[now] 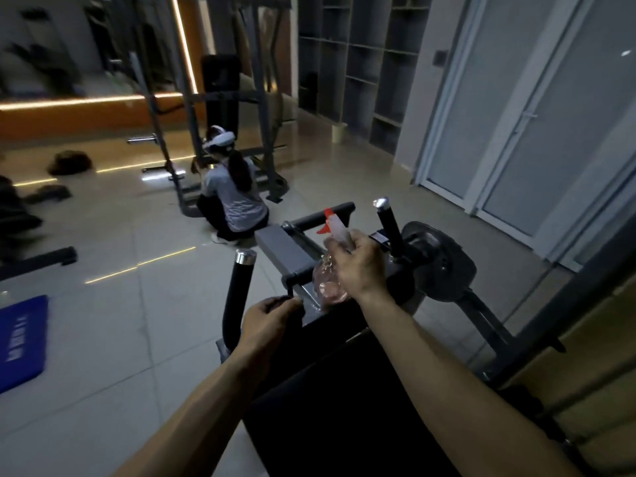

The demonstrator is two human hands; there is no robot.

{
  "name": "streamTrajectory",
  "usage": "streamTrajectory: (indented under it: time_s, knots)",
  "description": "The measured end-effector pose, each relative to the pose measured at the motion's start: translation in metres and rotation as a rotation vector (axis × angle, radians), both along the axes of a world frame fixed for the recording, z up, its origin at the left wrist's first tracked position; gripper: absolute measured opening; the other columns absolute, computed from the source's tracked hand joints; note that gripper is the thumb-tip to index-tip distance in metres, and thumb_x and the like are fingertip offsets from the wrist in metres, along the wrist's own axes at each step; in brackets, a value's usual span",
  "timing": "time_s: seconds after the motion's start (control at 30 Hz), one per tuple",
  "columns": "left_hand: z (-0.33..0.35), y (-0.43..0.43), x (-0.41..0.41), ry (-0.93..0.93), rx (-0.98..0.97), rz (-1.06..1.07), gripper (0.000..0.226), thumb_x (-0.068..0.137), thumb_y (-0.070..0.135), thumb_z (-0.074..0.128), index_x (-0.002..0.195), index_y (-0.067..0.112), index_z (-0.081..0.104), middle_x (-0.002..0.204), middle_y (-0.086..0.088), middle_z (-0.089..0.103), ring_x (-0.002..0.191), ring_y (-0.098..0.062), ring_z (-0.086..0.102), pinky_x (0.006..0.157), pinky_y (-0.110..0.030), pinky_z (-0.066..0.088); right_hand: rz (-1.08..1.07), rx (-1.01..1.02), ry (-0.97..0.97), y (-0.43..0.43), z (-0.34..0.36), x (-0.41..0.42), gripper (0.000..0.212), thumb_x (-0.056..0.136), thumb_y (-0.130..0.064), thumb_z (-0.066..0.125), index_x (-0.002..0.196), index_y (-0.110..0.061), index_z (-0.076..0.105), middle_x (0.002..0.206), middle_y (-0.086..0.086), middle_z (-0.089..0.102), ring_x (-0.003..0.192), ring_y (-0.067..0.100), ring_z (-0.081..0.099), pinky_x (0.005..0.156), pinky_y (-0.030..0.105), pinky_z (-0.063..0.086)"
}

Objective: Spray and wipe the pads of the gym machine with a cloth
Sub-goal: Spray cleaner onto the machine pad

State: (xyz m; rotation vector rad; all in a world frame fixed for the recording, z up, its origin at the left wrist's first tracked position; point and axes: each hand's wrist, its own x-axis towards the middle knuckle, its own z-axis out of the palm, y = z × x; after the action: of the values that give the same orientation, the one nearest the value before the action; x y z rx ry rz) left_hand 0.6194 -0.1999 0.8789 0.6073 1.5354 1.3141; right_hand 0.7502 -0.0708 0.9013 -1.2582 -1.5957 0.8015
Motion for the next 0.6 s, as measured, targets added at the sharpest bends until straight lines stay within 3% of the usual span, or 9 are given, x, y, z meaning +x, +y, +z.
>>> streamTrajectory:
  time_s: [0.07, 0.2, 0.33, 0.37, 0.43, 0.5, 0.6]
  knots:
    - [-0.002, 0.000, -0.002, 0.009, -0.012, 0.011, 0.019, 0.090, 0.024, 0.077, 0.103, 0.010, 0.075, 0.090, -0.006, 0.080, 0.086, -0.024, 0.077, 0.072, -0.033, 0.060, 0.030, -0.001, -0.063, 0.015, -0.006, -0.012, 0.040, 0.091, -0.044, 0.074, 0.068, -0.020, 0.051, 0.062, -0.009, 0.053, 0.062, 0.015, 0.052, 0.061, 0.036, 0.044]
    - [-0.012, 0.001, -0.002, 0.022, -0.057, -0.006, 0.023, 0.090, 0.023, 0.077, 0.108, 0.009, 0.074, 0.092, -0.006, 0.080, 0.085, -0.021, 0.077, 0.069, -0.030, 0.059, 0.071, -0.020, -0.139, 0.026, -0.021, -0.021, 0.033, 0.093, -0.050, 0.070, 0.085, -0.020, 0.060, 0.075, -0.004, 0.063, 0.072, 0.021, 0.063, 0.063, 0.042, 0.053]
    - [-0.022, 0.005, 0.008, 0.013, -0.106, -0.068, 0.022, 0.091, 0.022, 0.077, 0.108, 0.010, 0.074, 0.096, -0.010, 0.079, 0.089, -0.026, 0.077, 0.070, -0.031, 0.061, 0.125, -0.046, -0.137, 0.026, -0.023, -0.014, 0.027, 0.093, -0.039, 0.075, 0.109, -0.019, 0.065, 0.086, -0.012, 0.063, 0.080, 0.014, 0.064, 0.064, 0.027, 0.045]
    - [-0.025, 0.007, 0.014, 0.028, -0.120, -0.099, 0.022, 0.091, 0.022, 0.077, 0.108, 0.009, 0.075, 0.096, -0.011, 0.079, 0.088, -0.027, 0.076, 0.068, -0.030, 0.061, 0.164, -0.071, -0.114, 0.025, -0.023, -0.009, 0.039, 0.092, -0.037, 0.076, 0.124, -0.018, 0.063, 0.098, -0.013, 0.065, 0.090, 0.012, 0.066, 0.069, 0.022, 0.047]
    - [-0.031, 0.010, 0.024, 0.035, -0.140, -0.160, 0.024, 0.091, 0.023, 0.076, 0.108, 0.005, 0.076, 0.092, -0.011, 0.078, 0.075, -0.023, 0.075, 0.059, -0.028, 0.057, 0.272, -0.142, -0.057, 0.022, -0.025, 0.002, 0.073, 0.092, -0.031, 0.077, 0.155, -0.019, 0.043, 0.132, -0.011, 0.061, 0.116, 0.006, 0.061, 0.086, 0.008, 0.044]
    - [-0.037, 0.018, 0.041, -0.010, -0.179, -0.244, 0.026, 0.093, 0.026, 0.074, 0.107, 0.004, 0.076, 0.092, -0.012, 0.078, 0.069, -0.019, 0.072, 0.057, -0.026, 0.053, 0.299, -0.189, -0.021, 0.021, -0.032, 0.025, 0.084, 0.095, -0.028, 0.074, 0.163, -0.023, 0.025, 0.156, -0.005, 0.048, 0.137, 0.006, 0.049, 0.108, 0.017, 0.041]
    - [-0.047, 0.028, 0.063, -0.192, -0.282, -0.255, 0.034, 0.097, 0.036, 0.068, 0.109, 0.005, 0.076, 0.104, -0.015, 0.078, 0.085, -0.026, 0.074, 0.068, -0.031, 0.058, 0.150, -0.210, 0.105, 0.001, -0.050, 0.064, 0.063, 0.099, -0.018, 0.065, 0.156, -0.025, 0.039, 0.151, -0.004, 0.054, 0.137, 0.007, 0.051, 0.116, 0.036, 0.044]
